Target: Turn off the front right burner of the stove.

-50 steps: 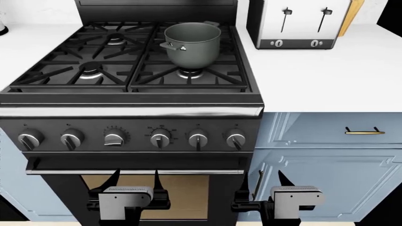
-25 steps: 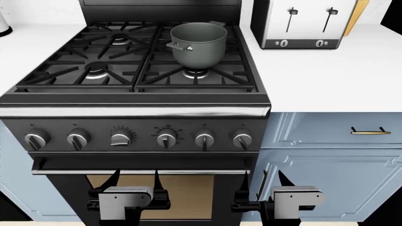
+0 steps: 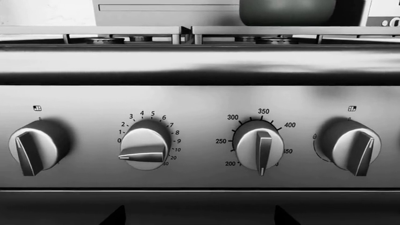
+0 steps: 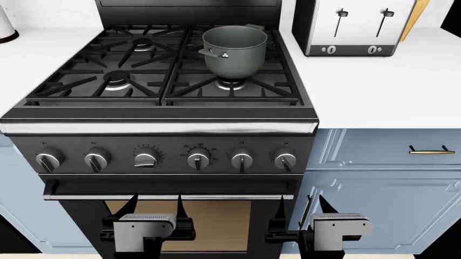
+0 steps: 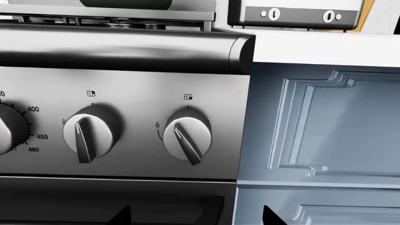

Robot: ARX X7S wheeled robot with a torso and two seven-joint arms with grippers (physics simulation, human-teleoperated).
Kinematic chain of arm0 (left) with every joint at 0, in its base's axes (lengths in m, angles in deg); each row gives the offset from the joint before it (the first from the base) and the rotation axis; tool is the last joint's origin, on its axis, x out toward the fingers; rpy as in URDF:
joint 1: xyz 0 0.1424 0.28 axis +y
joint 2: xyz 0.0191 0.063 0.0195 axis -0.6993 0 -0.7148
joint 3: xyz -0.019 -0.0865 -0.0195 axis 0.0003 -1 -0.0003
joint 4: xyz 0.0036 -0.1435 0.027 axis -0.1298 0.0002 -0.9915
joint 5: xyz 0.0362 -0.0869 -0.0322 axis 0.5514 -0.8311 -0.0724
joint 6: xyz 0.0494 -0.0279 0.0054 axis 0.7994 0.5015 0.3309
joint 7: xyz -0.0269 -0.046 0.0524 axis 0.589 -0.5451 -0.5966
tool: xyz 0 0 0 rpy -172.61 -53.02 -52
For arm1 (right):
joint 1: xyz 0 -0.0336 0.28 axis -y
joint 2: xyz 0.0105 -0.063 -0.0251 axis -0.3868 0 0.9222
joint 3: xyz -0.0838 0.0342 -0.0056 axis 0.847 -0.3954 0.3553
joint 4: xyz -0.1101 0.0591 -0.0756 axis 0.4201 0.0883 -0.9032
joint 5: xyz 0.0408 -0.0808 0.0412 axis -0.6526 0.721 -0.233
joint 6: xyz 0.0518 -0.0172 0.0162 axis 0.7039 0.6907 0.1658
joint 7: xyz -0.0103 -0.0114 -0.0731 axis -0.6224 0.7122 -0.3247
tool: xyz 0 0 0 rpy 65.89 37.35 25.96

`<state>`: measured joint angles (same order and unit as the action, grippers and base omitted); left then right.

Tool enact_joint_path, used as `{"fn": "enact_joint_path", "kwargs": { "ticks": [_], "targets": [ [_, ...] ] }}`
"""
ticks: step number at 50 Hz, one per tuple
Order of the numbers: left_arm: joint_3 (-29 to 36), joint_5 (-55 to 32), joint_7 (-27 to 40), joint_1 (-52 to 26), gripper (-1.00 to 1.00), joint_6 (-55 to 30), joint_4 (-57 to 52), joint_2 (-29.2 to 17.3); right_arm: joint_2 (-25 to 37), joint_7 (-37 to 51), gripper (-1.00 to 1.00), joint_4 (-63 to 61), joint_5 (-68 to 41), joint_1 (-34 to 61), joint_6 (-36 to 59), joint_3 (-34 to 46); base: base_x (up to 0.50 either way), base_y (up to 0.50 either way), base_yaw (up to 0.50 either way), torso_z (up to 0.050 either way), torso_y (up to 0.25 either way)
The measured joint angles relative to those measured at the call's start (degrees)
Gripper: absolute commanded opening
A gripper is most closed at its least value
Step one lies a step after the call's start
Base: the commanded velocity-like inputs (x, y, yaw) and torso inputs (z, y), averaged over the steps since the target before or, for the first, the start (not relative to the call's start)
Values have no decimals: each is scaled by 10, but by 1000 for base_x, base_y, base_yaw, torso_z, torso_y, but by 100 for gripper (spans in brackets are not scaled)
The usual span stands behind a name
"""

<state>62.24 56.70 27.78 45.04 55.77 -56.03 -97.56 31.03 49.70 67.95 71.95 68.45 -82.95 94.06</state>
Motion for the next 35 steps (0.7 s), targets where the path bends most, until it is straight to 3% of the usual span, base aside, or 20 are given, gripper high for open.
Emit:
{"fn": "enact_joint_path", "kwargs": {
  "ticks": [35],
  "targets": [
    [15,-12,13,1,100,3,-2,-14,12,14,100,1,-13,3,4,14,0,0,0,0,0]
  ]
}}
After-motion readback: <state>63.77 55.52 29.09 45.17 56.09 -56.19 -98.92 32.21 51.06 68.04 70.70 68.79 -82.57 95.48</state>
